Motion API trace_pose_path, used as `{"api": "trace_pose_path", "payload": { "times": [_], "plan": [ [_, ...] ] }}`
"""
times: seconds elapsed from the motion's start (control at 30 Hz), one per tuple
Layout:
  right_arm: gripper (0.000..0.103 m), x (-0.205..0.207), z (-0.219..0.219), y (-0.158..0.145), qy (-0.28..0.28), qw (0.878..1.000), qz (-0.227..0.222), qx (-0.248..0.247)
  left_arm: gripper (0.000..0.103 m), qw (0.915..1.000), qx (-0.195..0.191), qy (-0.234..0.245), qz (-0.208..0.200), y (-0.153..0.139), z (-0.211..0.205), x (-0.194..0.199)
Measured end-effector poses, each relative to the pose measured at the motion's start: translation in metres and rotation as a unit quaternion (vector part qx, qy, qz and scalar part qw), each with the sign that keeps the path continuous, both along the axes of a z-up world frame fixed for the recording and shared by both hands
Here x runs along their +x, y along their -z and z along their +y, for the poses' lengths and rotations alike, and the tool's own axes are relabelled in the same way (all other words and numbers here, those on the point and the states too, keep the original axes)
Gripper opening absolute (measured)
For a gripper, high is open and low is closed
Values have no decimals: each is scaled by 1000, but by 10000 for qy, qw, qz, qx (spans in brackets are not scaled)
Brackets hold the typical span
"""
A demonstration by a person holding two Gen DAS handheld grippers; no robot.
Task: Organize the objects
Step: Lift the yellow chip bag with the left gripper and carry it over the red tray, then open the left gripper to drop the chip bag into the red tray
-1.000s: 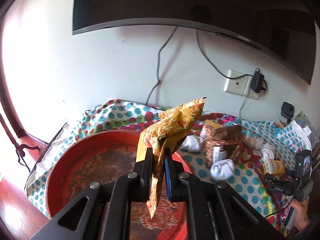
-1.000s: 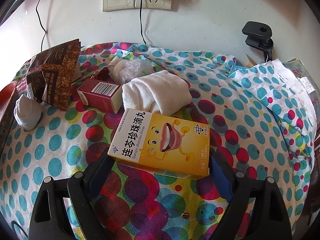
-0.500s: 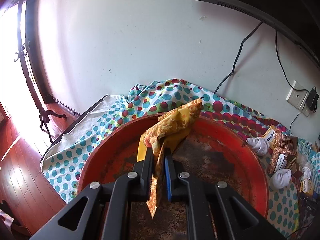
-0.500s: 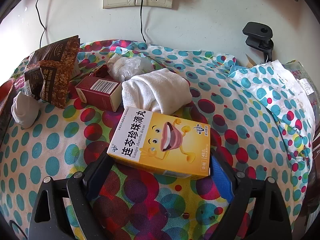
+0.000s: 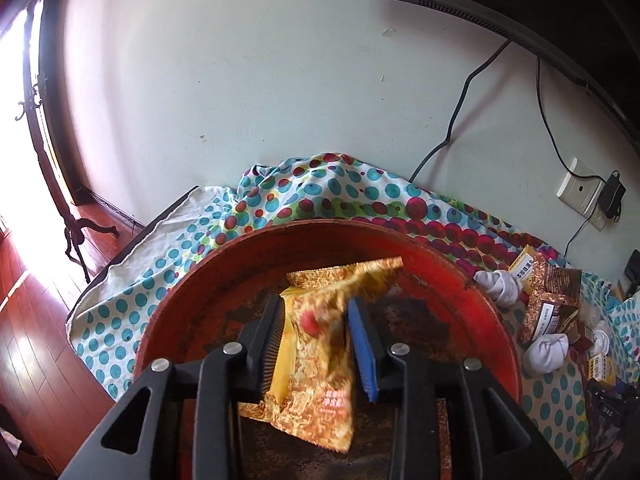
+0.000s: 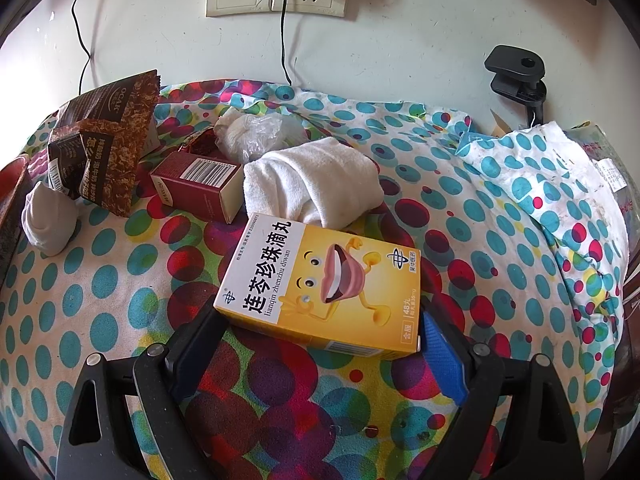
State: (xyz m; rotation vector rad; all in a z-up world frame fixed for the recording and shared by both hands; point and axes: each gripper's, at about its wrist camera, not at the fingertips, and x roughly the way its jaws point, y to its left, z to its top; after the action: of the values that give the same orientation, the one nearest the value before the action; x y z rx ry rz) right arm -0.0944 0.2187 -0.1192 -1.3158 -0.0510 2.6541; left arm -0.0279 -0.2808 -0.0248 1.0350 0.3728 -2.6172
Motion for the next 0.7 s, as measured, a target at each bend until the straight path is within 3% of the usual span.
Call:
{"api": "trace_pose_path", "payload": {
  "times": [0.17,0.4,0.7],
  "plan": [
    [89,0,0,0,-2,10000,0,-1,39,9999,-70,118,53,-4,11,-2],
    [89,0,-1,-1,-3,10000,7,39,40,9995,111,289,46,-2,26,-6],
    [88,7,8,-10,114,9993,327,109,41,9968,-222,756,155,-7,74,-7]
  ]
}}
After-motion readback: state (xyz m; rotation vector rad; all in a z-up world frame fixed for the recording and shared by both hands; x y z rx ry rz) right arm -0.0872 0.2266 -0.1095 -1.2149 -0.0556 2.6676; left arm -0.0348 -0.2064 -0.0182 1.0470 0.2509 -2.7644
